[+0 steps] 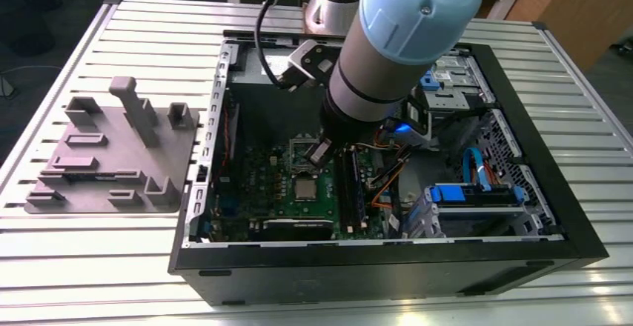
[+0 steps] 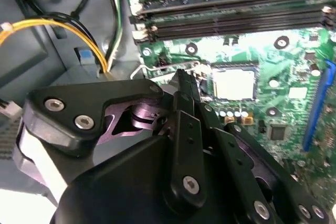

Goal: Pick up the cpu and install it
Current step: 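Close the cpu cover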

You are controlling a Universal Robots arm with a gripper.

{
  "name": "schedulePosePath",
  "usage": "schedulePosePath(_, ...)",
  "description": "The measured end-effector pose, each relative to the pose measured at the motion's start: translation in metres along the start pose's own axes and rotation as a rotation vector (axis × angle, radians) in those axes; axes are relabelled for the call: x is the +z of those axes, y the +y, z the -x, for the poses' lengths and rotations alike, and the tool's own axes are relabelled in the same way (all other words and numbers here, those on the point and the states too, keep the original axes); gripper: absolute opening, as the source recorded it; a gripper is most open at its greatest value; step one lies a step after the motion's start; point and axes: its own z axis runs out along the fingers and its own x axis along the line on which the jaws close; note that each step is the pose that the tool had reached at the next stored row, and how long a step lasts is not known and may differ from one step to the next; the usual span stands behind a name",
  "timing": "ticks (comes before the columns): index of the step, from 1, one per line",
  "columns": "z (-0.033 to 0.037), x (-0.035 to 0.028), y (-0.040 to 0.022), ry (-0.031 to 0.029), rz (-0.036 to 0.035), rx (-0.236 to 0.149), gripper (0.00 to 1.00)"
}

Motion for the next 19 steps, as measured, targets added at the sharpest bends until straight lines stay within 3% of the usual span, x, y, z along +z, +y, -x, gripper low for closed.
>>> schedulePosePath(3,0.0056,0.0036,0.0006,-0.0007,0.0008,0.0,0.1)
schedulePosePath(4,0.0062,0.0043,0.0005,-0.005,0.0045,-0.001,0.1)
schedulePosePath(7,0.0074,0.0057,-0.0002,-0.0256,0.023,-0.006,0.1)
schedulePosePath(10,0.0092,0.0086,-0.0018,-0.0361,0.0319,-0.007,0.1)
schedulePosePath(19,0.0094,0.0104,-0.0025,-0.0377,0.0335,-0.007,0.1)
